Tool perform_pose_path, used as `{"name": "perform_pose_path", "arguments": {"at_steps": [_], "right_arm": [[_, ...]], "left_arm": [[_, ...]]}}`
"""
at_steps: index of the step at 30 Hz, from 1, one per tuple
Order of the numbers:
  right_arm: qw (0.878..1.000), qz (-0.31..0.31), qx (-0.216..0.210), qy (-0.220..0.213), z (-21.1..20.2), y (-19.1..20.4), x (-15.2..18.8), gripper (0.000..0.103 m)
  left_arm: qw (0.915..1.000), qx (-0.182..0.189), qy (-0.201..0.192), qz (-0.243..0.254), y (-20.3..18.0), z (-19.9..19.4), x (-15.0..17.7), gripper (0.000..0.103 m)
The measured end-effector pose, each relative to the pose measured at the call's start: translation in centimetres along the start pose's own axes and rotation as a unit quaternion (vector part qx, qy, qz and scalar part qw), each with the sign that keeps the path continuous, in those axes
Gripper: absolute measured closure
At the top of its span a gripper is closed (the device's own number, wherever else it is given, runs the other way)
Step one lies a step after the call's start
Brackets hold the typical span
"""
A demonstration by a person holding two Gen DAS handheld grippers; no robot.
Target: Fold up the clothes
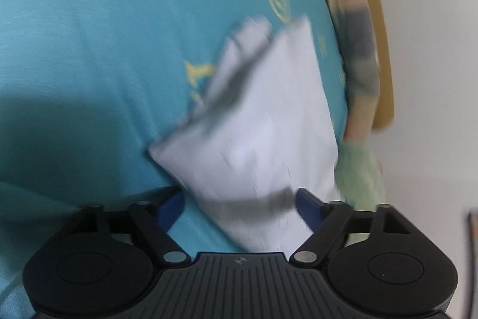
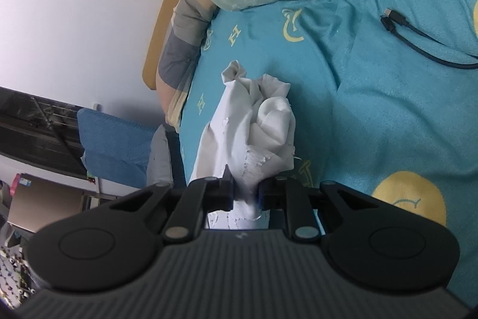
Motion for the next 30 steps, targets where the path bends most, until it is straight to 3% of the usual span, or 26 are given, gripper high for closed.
{"name": "perform_pose_path", "arguments": {"at_steps": [3,9,16,24,27,30], "right_arm": [[1.0,-0.003,0.003,0.0,0.1,0.0,0.0,0.086],[1.0,-0.011,0.008,-0.006,-0.4,0.2,0.4,0.086],[0.999,-0.011,-0.006,-0.032,-3.5,2.7,-0.8,0.086],[0.996,-0.016,-0.02,-0.08,-13.9,6.0,-4.8,0.086],[0.994,-0.024,-0.012,-0.102,-18.5,6.5,-8.1,0.086],[0.99,-0.037,-0.007,-0.137,-23.0,7.3,-12.9,0.086]], "left_arm": [[0.9999,-0.003,-0.01,-0.006,0.1,0.2,-0.1,0.049],[0.999,-0.023,-0.025,0.028,-1.7,0.0,0.1,0.075],[0.997,0.005,-0.013,0.076,-7.7,-4.3,1.6,0.083],[0.9863,0.023,0.025,0.161,-17.6,-7.0,9.7,0.083],[0.9795,0.034,0.046,0.193,-21.0,-6.3,14.8,0.083],[0.9694,0.069,0.068,0.225,-25.6,-4.4,20.1,0.083]]}}
Point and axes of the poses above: each gripper's, at about its wrist camera, not at the fingertips, and z roughly the way its jaws point, y to its left, x to its underside, the point moved 6 cm from there along z, roughly the way its jaws point, and after that the axes turned 8 degrees about -x, right-handed, at the moved point
